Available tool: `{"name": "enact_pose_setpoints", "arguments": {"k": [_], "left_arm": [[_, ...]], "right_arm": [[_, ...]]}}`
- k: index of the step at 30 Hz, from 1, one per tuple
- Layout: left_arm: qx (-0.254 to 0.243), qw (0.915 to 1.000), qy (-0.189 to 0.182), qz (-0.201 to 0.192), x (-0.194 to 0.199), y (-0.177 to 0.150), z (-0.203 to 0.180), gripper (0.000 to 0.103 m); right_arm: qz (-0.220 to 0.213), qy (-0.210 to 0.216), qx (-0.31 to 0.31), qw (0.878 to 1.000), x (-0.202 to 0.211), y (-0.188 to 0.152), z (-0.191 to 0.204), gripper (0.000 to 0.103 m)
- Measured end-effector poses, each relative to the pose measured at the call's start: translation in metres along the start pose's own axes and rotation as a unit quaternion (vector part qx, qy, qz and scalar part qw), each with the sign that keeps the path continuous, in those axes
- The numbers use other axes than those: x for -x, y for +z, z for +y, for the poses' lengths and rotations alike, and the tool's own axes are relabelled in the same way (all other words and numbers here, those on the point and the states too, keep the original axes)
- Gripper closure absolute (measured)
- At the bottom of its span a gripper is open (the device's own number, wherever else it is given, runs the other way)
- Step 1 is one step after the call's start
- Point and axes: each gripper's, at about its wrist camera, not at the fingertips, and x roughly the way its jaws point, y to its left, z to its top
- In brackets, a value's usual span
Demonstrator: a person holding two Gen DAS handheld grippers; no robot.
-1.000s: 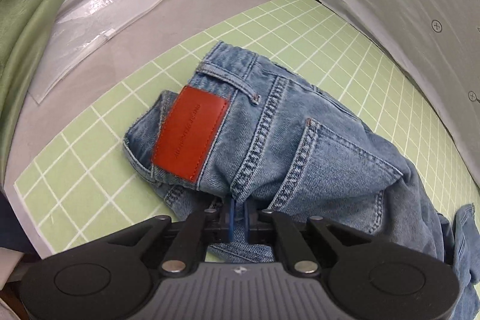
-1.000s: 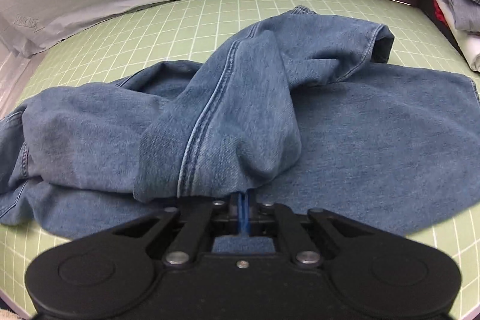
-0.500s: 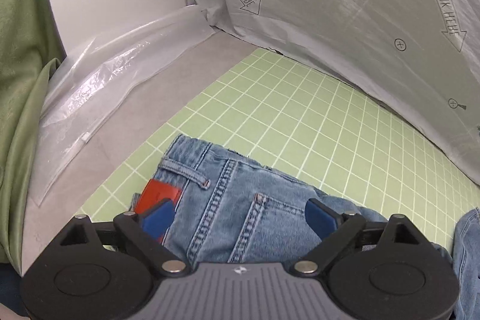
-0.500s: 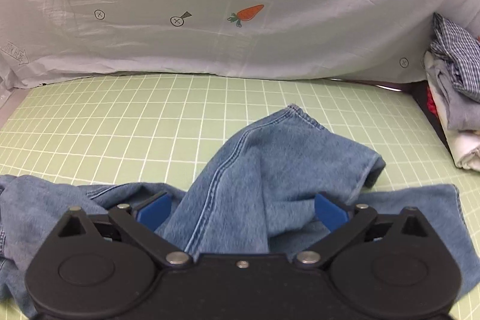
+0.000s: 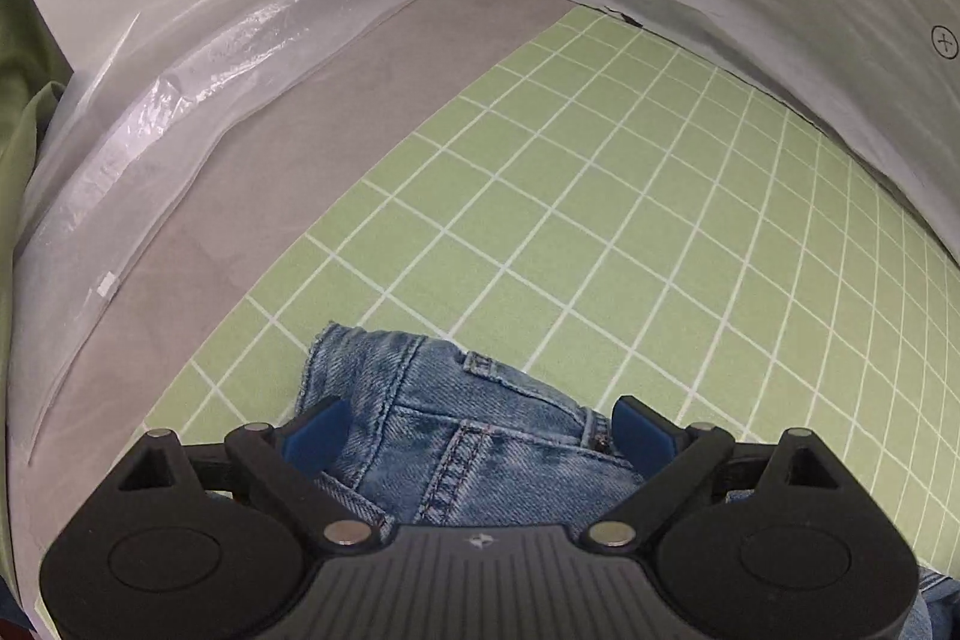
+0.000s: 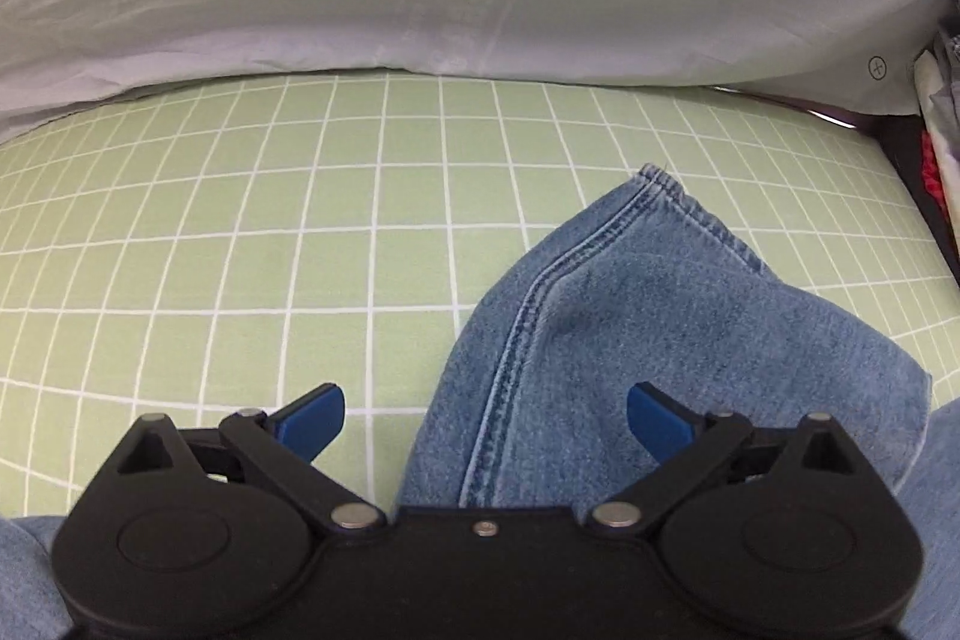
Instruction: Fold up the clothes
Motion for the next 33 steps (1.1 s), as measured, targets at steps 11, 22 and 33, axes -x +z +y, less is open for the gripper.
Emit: {"name": "enact_pose_setpoints", "arguments": {"k": [11,22,33], "left_arm": [[-0.002,0.9999,0.008,0.015,0.001,-0.010,0.000,0.005],[0.006,0.9995,0.002,0.031,-0.007,-0.016,0.001,0.013],[0.030,0.9989,-0.033,-0.017,0.029,0.002,-0.004,0.066]], "right_arm": [[-0.063,-0.088,-0.109,0.988,0.068,-0.037,-0.109,0.094],[-0.039,-0.150,-0.267,0.951,0.090,-0.103,-0.198,0.095],[-0.120,-0.117,-0.245,0.955,0.103,-0.048,-0.190,0.096]]}}
